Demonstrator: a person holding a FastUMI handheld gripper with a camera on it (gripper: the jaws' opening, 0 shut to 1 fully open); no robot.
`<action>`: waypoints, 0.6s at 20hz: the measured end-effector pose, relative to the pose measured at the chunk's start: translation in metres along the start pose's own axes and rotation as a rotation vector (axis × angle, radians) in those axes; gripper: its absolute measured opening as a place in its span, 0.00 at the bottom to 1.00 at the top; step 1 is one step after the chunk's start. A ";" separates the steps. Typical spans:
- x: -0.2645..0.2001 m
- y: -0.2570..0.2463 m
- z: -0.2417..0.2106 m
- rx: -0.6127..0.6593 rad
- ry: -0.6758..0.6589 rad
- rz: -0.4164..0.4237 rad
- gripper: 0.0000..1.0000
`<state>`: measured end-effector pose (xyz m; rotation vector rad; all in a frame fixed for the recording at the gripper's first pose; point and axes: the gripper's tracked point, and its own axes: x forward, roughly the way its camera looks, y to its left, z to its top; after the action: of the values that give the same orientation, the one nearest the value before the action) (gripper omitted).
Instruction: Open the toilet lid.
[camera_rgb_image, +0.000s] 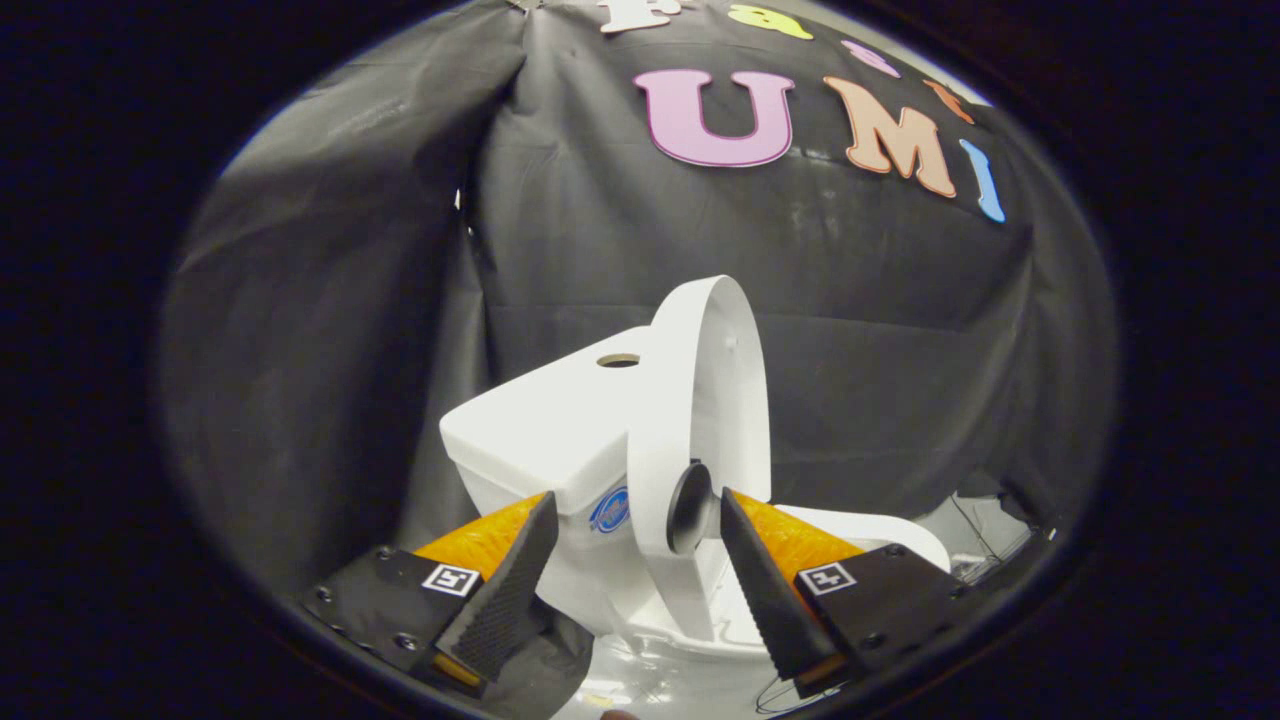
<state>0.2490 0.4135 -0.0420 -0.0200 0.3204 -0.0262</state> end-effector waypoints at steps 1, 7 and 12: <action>-0.004 0.000 0.001 0.006 -0.001 0.010 1.00; -0.045 -0.017 0.019 0.007 -0.042 0.058 1.00; -0.075 -0.050 0.041 0.019 -0.097 0.036 1.00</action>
<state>0.1900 0.3660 0.0212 0.0038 0.2239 0.0073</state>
